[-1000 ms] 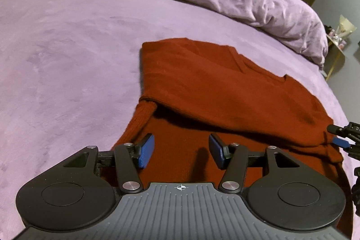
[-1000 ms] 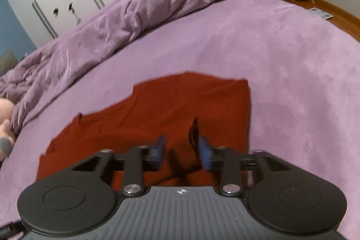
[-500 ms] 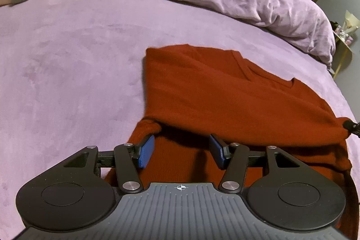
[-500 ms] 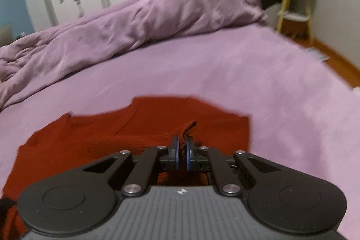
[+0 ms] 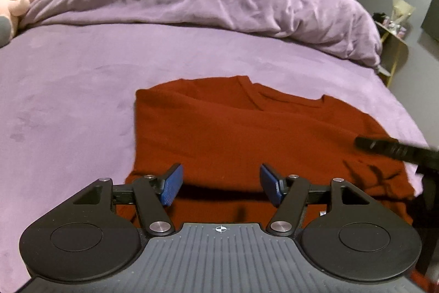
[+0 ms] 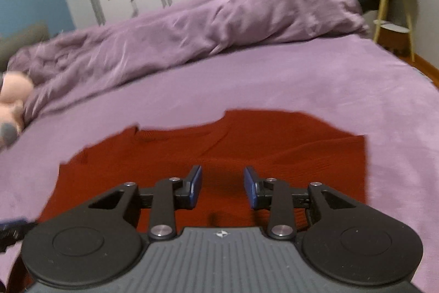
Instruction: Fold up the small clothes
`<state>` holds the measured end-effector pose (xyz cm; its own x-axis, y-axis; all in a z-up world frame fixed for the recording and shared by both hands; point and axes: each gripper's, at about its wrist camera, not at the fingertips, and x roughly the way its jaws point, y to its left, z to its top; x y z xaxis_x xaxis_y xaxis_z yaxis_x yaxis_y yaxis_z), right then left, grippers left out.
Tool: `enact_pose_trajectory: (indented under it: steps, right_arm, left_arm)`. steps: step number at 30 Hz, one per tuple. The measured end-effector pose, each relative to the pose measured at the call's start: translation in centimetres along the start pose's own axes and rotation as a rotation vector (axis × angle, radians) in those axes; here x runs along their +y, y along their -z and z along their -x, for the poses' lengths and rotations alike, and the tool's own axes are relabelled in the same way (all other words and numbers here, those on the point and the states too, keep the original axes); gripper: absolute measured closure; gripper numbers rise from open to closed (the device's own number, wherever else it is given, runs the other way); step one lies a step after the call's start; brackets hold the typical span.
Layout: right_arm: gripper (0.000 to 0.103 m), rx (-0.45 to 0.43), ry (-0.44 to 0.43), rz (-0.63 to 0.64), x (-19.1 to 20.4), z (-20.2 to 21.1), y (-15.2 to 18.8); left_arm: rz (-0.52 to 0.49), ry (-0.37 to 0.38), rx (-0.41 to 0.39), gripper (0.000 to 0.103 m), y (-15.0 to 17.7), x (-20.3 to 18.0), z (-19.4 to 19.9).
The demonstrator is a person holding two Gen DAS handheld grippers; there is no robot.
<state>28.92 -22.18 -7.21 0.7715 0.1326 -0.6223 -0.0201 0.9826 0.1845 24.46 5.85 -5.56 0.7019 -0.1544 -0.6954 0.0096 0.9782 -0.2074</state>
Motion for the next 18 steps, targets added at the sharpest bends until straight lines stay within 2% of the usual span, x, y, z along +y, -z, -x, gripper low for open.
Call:
enact_pose_trajectory:
  steps: [2,4,7,9,12,16,18]
  right_arm:
    - [0.074,0.053,0.022,0.054,1.0,-2.1,0.6]
    - [0.079,0.103,0.097,0.114,1.2,-3.8,1.8]
    - [0.080,0.052,0.142,0.191,0.9,-4.3,2.6]
    - [0.081,0.032,0.179,0.234,0.4,-5.2,2.7]
    - [0.082,0.028,0.206,0.229,-0.5,-6.9,1.3]
    - [0.082,0.037,0.228,0.246,0.0,-7.8,0.5]
    - [0.081,0.044,0.204,0.203,-0.3,-6.9,0.3]
  left_arm:
    - [-0.001,-0.009,0.034,0.041,0.0,-0.3,-1.7]
    - [-0.002,-0.036,0.065,0.042,0.2,-0.3,-3.2]
    - [-0.019,-0.057,0.054,0.038,0.5,-0.4,-4.6]
    - [-0.086,-0.077,0.034,0.035,0.3,-1.1,-5.4]
    - [-0.149,-0.096,0.018,0.024,-0.2,-1.4,-6.5]
    - [-0.102,-0.079,0.045,0.020,-1.0,-0.5,-6.5]
    - [-0.090,-0.078,0.052,0.021,-0.7,-0.4,-5.5]
